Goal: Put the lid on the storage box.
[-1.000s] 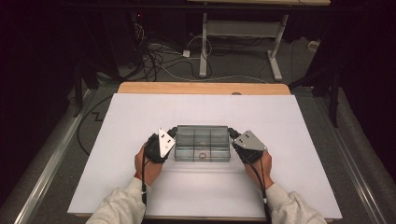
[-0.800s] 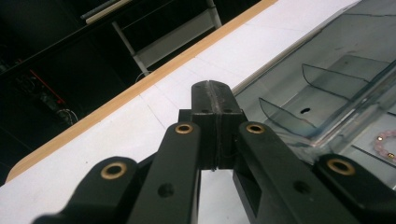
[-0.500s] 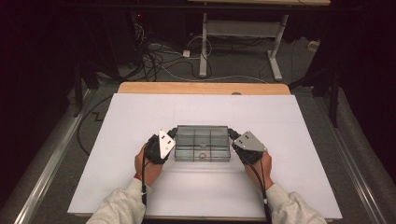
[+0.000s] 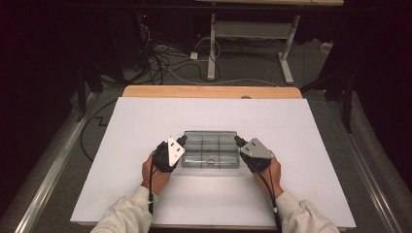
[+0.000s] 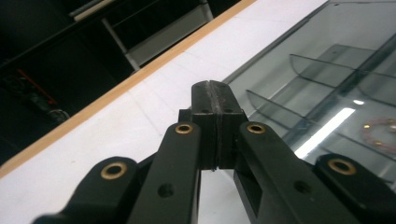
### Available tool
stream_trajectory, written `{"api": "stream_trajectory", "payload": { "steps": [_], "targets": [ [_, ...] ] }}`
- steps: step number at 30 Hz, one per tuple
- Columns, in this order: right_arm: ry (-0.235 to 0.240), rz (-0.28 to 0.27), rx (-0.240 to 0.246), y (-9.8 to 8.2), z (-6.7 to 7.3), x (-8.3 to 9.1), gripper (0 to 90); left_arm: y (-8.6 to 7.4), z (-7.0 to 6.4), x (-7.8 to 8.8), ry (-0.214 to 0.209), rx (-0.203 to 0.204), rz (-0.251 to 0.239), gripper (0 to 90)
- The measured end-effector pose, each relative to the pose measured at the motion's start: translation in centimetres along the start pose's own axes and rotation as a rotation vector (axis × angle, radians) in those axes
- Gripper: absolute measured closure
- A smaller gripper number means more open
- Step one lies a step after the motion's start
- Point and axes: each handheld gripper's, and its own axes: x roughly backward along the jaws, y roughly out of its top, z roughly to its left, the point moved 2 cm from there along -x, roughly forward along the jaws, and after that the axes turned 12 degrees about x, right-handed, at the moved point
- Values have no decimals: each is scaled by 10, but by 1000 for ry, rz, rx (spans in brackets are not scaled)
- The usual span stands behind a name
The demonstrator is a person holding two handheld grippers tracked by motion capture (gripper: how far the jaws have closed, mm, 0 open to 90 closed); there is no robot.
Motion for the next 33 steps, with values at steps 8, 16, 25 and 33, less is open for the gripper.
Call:
{"api": "stream_trajectory", "payload": {
  "steps": [8, 16, 25, 33],
  "targets": [
    [45, 14, 11, -2, 4, 0, 900, -5, -8, -2, -40, -47, 41, 870],
    [98, 37, 8, -6, 6, -2, 900, -6, -9, -2, -63, -44, 48, 870],
    [115, 34, -9, -6, 4, -2, 884, -4, -8, -1, -73, -52, 56, 846],
    [135, 11, -17, -3, -2, 1, 834, 6, -1, 5, -94, -65, 52, 816]
  ]
}}
